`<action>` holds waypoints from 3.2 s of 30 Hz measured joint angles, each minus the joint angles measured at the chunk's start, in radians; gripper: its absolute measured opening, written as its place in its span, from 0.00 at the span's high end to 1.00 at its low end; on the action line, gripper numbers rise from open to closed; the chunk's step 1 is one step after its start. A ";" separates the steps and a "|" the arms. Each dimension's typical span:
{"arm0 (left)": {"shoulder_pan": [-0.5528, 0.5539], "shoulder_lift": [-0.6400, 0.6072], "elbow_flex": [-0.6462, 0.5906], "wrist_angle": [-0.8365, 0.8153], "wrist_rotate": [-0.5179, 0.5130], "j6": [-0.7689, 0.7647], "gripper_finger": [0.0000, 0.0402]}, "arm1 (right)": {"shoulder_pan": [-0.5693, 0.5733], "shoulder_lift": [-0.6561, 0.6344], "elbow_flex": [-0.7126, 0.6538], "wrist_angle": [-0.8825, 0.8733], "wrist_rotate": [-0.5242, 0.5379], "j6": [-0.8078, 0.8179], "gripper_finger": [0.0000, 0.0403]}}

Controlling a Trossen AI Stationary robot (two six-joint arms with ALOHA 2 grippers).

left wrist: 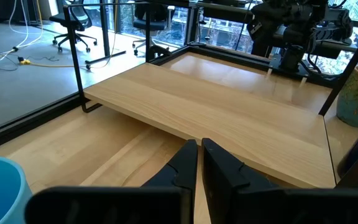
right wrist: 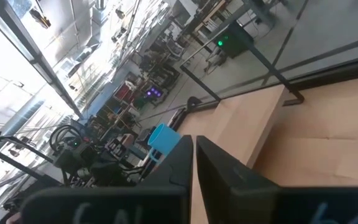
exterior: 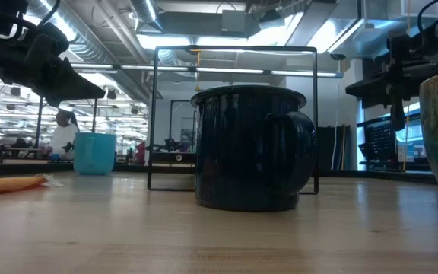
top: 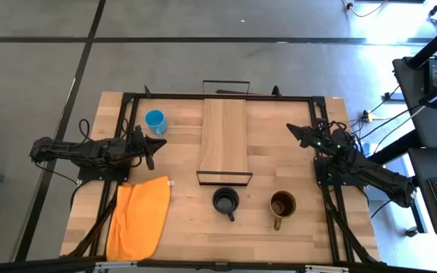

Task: Stack small to large cups/mugs on shelf
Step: Put the blue mug on the shelf

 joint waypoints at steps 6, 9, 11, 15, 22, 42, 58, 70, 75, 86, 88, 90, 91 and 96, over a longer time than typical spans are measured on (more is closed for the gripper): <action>0.000 0.000 0.000 0.000 0.000 0.000 0.96 | 0.000 0.000 0.000 -0.001 -0.001 -0.013 0.94; 0.000 0.000 0.000 0.000 0.000 0.000 0.96 | 0.000 0.000 0.000 -0.001 -0.002 -0.023 0.94; 0.000 0.000 0.000 0.000 0.000 0.000 0.96 | 0.000 0.000 0.000 -0.001 -0.002 -0.024 0.94; 0.000 0.000 0.000 0.000 0.000 0.000 0.96 | 0.000 0.000 0.000 -0.001 -0.002 -0.023 0.94; 0.000 0.000 0.000 0.000 0.000 0.000 0.96 | 0.000 0.000 0.000 -0.001 -0.003 -0.018 0.94; 0.000 0.000 0.000 0.000 0.000 0.000 0.96 | 0.000 0.000 0.000 -0.002 -0.004 -0.032 0.94; 0.000 0.000 0.000 0.000 0.000 0.000 0.96 | 0.000 0.000 0.000 -0.001 -0.003 -0.048 0.94; 0.000 0.000 0.000 0.000 0.000 0.000 0.96 | 0.000 0.000 0.000 0.019 0.024 -0.048 0.94; 0.000 0.000 -0.005 0.047 0.001 -0.068 0.96 | 0.000 0.000 0.000 0.024 0.024 -0.049 0.94; 0.000 -0.001 -0.002 0.308 0.000 -0.551 0.96 | 0.000 0.000 0.000 0.023 0.024 -0.048 0.94; 0.000 -0.001 -0.002 0.332 -0.010 -0.562 0.96 | 0.000 0.000 0.000 0.023 0.024 -0.048 0.94; 0.000 -0.001 -0.002 0.337 -0.016 -0.551 0.96 | 0.000 0.000 0.000 0.023 0.024 -0.048 0.94; 0.000 -0.001 -0.002 0.336 -0.016 -0.538 0.96 | 0.000 0.000 0.000 0.023 0.024 -0.047 0.94; 0.000 -0.001 -0.002 0.336 -0.015 -0.534 0.96 | 0.000 0.000 0.000 0.023 0.024 -0.046 0.94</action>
